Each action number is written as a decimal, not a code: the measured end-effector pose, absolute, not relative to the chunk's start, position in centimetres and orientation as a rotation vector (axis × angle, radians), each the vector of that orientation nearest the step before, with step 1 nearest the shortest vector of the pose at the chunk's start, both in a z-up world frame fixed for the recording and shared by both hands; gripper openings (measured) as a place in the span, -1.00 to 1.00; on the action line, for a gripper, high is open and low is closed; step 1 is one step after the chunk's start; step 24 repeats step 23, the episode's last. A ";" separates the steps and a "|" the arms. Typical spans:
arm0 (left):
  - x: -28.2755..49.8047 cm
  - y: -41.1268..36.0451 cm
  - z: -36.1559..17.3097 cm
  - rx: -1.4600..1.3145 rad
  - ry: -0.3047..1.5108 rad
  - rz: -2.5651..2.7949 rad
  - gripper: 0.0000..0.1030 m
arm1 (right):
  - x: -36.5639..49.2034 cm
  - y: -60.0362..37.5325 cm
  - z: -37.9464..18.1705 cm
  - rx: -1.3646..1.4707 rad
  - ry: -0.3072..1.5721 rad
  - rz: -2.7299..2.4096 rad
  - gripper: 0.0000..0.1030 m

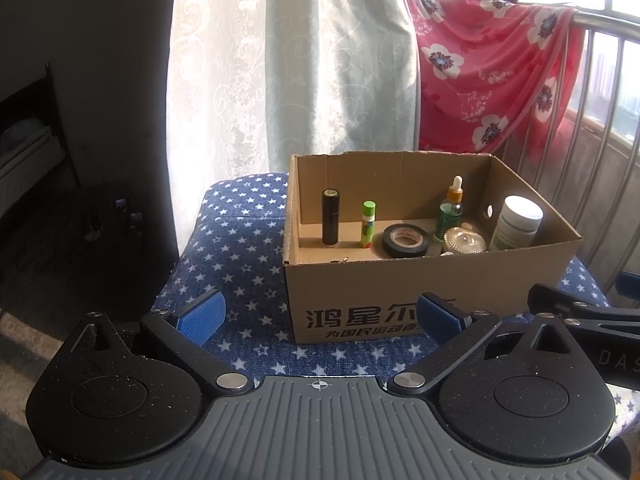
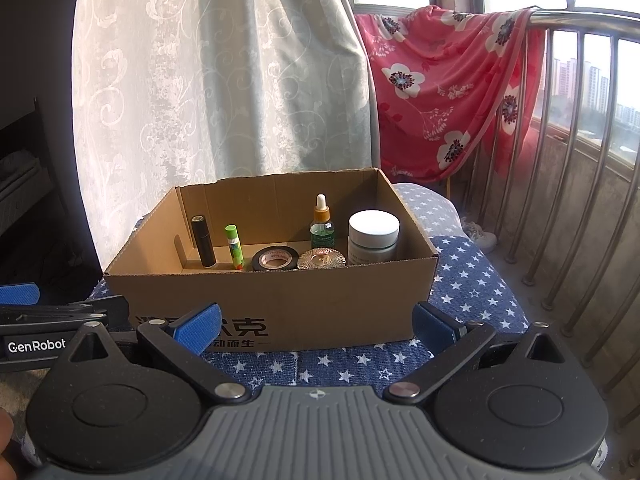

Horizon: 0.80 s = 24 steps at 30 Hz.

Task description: Organize rigid objects

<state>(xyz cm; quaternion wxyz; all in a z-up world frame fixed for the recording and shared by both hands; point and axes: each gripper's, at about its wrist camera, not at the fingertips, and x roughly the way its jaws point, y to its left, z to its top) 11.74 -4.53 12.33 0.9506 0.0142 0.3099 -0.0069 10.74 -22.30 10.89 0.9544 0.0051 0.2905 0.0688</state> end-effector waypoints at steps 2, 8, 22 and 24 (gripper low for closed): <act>11.7 -4.5 12.3 0.028 0.630 -0.014 0.99 | 10.7 -22.3 10.9 0.010 0.590 0.140 1.00; 11.7 -4.5 12.3 0.029 0.630 -0.013 0.99 | 10.7 -22.5 11.0 0.010 0.590 0.139 1.00; 11.7 -4.8 12.1 0.027 0.637 -0.014 0.99 | 10.6 -22.5 11.1 0.011 0.592 0.139 1.00; 11.7 -4.8 12.1 0.026 0.639 -0.015 0.99 | 10.6 -22.6 11.0 0.011 0.593 0.139 1.00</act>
